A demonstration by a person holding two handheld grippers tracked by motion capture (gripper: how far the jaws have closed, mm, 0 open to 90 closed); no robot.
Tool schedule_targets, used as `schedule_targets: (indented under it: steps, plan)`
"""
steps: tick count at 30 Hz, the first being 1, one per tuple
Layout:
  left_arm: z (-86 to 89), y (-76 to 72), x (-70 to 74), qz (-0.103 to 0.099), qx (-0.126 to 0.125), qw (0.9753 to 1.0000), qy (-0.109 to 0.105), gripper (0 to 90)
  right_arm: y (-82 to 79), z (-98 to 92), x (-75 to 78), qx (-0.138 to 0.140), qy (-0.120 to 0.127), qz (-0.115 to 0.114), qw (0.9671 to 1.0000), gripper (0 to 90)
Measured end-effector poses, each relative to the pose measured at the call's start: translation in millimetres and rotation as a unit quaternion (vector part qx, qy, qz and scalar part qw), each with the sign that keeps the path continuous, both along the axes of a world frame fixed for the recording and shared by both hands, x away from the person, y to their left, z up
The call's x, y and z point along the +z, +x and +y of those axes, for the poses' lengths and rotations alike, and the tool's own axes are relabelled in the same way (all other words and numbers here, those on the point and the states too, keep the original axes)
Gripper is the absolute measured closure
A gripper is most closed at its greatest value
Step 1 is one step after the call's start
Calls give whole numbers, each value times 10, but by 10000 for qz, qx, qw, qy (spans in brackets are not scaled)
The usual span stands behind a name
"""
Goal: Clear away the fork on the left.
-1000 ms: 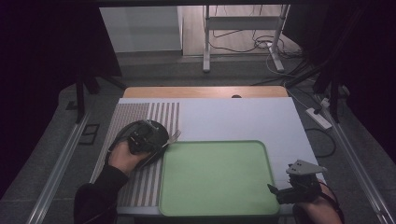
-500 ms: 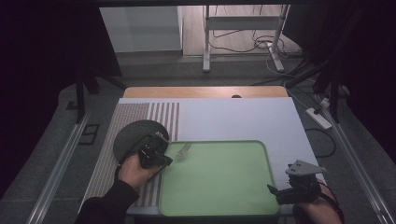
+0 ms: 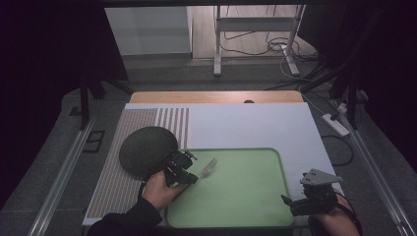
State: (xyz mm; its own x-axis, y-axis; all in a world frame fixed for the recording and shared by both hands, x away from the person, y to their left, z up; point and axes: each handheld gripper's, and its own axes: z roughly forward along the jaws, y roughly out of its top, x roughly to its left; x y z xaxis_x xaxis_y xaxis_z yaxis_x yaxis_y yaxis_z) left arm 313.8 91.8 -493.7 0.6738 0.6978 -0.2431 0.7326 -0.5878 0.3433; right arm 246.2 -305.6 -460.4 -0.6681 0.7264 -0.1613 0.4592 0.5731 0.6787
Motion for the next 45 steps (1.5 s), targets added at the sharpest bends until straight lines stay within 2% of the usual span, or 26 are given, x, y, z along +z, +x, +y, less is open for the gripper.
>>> schedule_targets:
  steps: [4, 7, 8, 9, 11, 12, 14, 17, 20, 21, 25, 30, 45]
  plan:
    - [-87, -13, -91, 121, -56, 9998, 157, 846, -1, 1, 0, 10, -1, 0, 10000, 0]
    - [-109, -30, -106, 53, -137, 9997, 173, 832, -2, 3, 0, 21, -6, -4, 10000, 0]
    - [-109, -34, -90, -45, -144, 9998, 163, 815, -2, 3, 0, 19, -19, -3, 10000, 0]
    - [-108, -32, -74, -123, -150, 9997, 148, 754, -2, 4, 0, 20, -22, -1, 10000, 0]
    - [-106, -25, -12, -318, -143, 9994, 88, 741, -1, 5, -1, 23, -27, -1, 10000, 0]
    - [-108, -21, 31, -466, -176, 9988, 16, 759, -1, 5, -2, 27, -31, 0, 10000, 0]
    - [-137, -13, 65, -600, -290, 9978, -55, 876, 0, 8, -3, 30, -29, 2, 10000, 0]
    - [-251, 19, 13, -524, -508, 9973, -36, 887, 1, 12, -6, 31, -42, 0, 10000, 0]
    - [-334, 36, -81, -450, -647, 9967, 198, 888, 0, 12, -6, 31, -44, -4, 10000, 0]
    - [-334, 46, -102, -406, -659, 9969, 172, 887, -1, 12, -6, 35, -46, -5, 10000, 0]
    - [-256, 91, -129, -345, -460, 9983, 132, 888, -3, 9, -6, 46, -39, -2, 10000, 0]
    - [-62, 142, -136, -248, -160, 9995, 123, 887, -4, 11, -6, 52, -46, -3, 10000, 0]
    - [342, 191, -144, -170, 315, 9991, 205, 885, -1, 10, -7, 54, -30, 2, 10000, 0]
